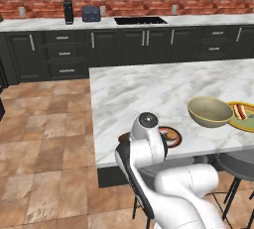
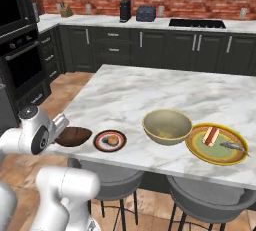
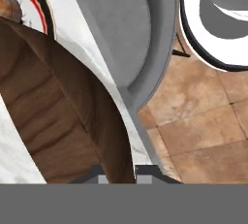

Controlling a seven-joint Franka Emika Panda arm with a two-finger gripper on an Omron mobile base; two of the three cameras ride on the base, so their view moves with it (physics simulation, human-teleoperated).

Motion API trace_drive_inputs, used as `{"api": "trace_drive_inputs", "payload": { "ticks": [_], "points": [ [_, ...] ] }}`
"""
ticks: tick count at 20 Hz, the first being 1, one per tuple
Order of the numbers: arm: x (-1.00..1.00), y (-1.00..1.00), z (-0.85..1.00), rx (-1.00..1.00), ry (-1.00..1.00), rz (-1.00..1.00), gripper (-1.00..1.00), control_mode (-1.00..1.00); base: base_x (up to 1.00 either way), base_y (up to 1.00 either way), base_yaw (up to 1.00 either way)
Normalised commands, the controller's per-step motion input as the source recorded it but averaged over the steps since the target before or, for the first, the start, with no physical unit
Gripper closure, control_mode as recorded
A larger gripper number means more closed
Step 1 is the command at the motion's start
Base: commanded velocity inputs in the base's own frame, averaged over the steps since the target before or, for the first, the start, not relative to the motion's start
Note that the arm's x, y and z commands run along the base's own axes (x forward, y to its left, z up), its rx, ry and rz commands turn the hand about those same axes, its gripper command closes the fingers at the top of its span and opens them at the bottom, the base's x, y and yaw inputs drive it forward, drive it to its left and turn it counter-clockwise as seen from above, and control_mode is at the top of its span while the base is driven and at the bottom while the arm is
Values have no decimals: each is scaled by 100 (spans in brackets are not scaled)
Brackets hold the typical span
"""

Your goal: Take the smaller bowl and place it next to the appetizer plate on the dining counter , and place the larger bowl next to the plate with cooked food.

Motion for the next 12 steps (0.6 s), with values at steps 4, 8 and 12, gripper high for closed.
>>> {"api": "trace_drive_inputs", "payload": {
  "ticks": [4,8,12],
  "points": [
    [6,34,-62,0,0,-10,100,-100,0,0,0],
    [12,38,-55,0,0,-10,100,-100,0,0,0],
    [20,16,-43,0,0,-10,100,-100,0,0,0]
  ]
}}
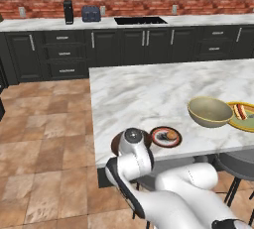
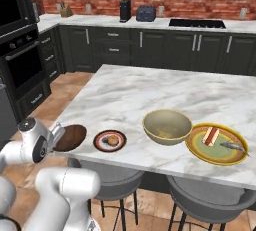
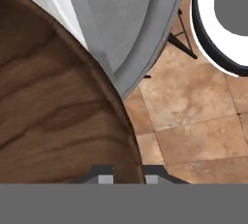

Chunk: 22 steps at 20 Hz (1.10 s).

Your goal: Take the smaller bowl and place it next to the appetizer plate on the dining counter , and place the larger bowl next to the plate with cooked food.

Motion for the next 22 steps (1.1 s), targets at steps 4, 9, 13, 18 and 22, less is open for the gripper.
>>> {"api": "trace_drive_inputs", "payload": {
  "ticks": [4,9,13,18,22],
  "points": [
    [6,1,-4,1,0,-7,100,-100,0,0,0],
    [1,0,14,5,0,-1,100,-100,0,0,0],
    [26,0,0,0,0,0,100,-100,0,0,0],
    [37,-4,-4,0,0,0,100,-100,0,0,0],
    [9,-23,0,2,0,0,100,-100,0,0,0]
  ]
}}
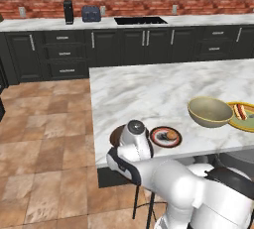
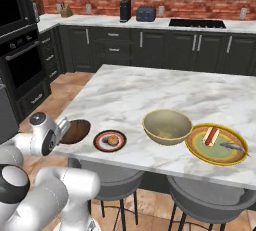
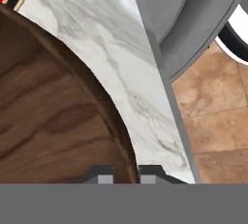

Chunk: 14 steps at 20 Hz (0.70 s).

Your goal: Take the smaller bowl and place it next to the appetizer plate on the dining counter , and place the larger bowl next to the plate with cooked food.

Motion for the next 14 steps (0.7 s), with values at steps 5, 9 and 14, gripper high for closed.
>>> {"api": "trace_drive_inputs", "payload": {
  "ticks": [5,9,14],
  "points": [
    [-15,-25,0,5,0,-1,-100,-100,0,0,0],
    [-27,-9,0,3,-1,-3,-100,-100,0,0,0],
    [-39,0,24,1,-15,0,-100,-100,0,0,0]
  ]
}}
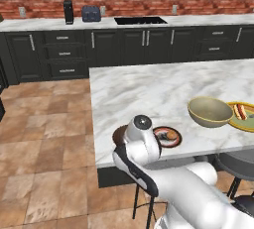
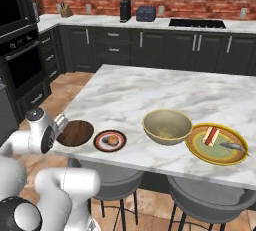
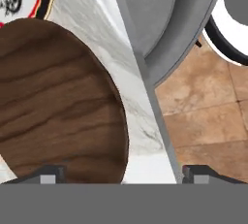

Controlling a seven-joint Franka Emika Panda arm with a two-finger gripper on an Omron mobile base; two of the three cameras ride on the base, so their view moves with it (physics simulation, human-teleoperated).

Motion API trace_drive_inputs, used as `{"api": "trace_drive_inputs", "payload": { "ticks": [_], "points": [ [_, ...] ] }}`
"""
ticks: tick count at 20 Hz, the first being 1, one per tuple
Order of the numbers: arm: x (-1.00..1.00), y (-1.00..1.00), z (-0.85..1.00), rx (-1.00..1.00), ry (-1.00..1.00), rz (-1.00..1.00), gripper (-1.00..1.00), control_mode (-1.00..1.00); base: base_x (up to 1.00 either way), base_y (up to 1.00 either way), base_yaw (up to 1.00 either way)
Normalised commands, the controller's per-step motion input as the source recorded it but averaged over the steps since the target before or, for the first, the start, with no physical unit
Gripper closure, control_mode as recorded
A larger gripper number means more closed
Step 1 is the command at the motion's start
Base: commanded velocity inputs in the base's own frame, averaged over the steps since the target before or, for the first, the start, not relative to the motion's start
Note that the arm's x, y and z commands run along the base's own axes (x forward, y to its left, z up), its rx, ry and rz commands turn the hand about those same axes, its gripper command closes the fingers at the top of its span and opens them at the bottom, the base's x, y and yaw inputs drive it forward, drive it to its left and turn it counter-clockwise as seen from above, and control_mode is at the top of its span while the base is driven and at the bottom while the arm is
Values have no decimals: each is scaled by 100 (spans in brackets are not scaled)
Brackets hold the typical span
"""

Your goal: Take the smaller bowl and place it next to the appetizer plate on the dining counter , and place the larger bowl next to the plate with cooked food.

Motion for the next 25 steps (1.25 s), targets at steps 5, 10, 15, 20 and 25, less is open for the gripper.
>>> {"api": "trace_drive_inputs", "payload": {
  "ticks": [5,10,15,20,25],
  "points": [
    [-80,-16,97,8,-13,1,-100,-100,0,0,0],
    [-78,-84,100,0,-7,12,-100,-100,0,0,0],
    [-35,-65,100,-13,-18,5,-100,-100,0,0,0],
    [-47,-62,70,-16,-33,6,-100,-100,0,0,0],
    [-39,-34,51,15,-67,11,-100,-100,0,0,0]
  ]
}}
